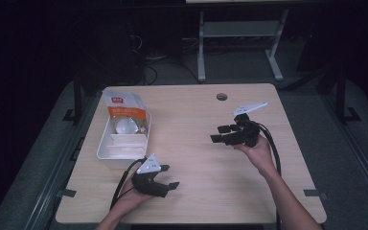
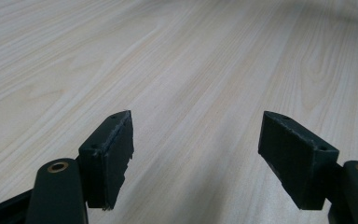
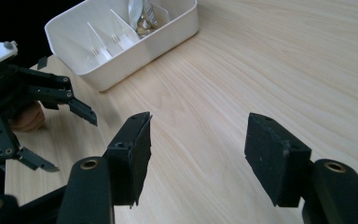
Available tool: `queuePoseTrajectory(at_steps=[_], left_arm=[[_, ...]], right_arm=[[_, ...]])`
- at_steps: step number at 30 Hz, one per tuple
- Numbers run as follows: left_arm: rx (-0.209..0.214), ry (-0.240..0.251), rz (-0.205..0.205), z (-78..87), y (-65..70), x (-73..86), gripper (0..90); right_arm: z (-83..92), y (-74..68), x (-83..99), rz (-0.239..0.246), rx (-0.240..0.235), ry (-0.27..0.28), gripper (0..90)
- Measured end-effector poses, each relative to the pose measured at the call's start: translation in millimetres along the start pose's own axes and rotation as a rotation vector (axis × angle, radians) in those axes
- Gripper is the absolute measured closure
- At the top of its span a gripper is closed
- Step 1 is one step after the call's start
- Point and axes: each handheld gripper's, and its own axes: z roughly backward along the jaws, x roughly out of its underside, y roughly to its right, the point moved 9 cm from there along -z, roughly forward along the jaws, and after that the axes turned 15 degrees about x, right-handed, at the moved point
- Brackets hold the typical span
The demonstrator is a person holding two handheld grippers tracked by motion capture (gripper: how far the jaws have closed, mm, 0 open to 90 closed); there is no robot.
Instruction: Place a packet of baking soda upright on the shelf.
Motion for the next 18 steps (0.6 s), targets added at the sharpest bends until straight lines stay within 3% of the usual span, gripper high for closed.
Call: queuePoseTrajectory(at_steps=[18], left_arm=[[-0.004,0.007,0.016,0.0,-0.9,-0.3,22.5]], right_arm=[[26.0,7.5,24.5,-0.014,0.043,-0.007,33.8]])
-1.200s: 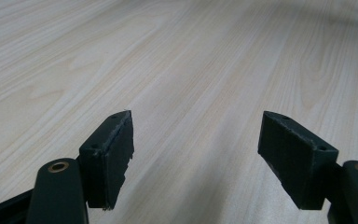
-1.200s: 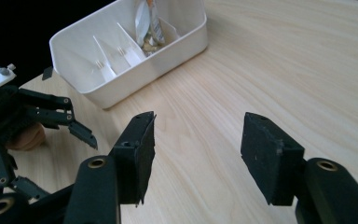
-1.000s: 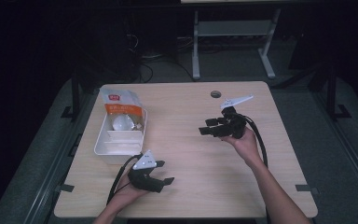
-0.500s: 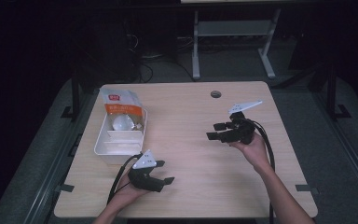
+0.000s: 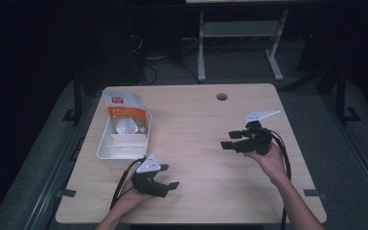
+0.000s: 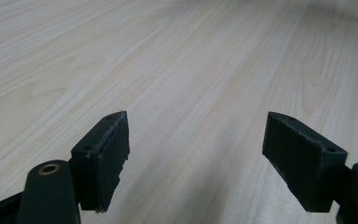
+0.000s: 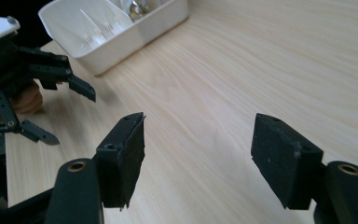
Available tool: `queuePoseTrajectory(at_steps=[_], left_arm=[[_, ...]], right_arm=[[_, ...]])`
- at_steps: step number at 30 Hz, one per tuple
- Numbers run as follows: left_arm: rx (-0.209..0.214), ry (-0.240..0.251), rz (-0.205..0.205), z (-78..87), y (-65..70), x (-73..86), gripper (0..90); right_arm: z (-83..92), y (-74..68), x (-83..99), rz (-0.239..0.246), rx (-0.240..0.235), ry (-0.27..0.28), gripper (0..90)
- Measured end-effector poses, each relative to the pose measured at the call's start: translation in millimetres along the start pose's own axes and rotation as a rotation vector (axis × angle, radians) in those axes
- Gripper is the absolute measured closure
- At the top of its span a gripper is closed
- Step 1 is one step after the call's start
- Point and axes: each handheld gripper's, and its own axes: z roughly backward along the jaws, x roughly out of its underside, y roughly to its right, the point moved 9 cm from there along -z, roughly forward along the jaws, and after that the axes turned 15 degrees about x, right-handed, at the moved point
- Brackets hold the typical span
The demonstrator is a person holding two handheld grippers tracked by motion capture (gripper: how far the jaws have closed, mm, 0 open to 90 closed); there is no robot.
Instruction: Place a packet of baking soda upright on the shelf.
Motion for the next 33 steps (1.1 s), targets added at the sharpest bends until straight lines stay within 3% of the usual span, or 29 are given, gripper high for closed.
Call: queuePoseTrajectory(at_steps=[3,20,33], left_arm=[[-0.002,0.000,0.000,0.1,-0.6,-0.1,22.1],[-0.004,0.003,0.012,-1.2,-1.4,0.1,21.1],[-0.002,0.002,0.010,-2.8,-1.1,-0.5,21.1]], right_arm=[[6.2,3.3,5.1,0.004,0.032,0.007,34.7],[32.9,16.8,47.4,-0.056,0.062,-0.009,32.1],[29.7,13.0,89.6,-0.090,0.084,-0.010,28.0]])
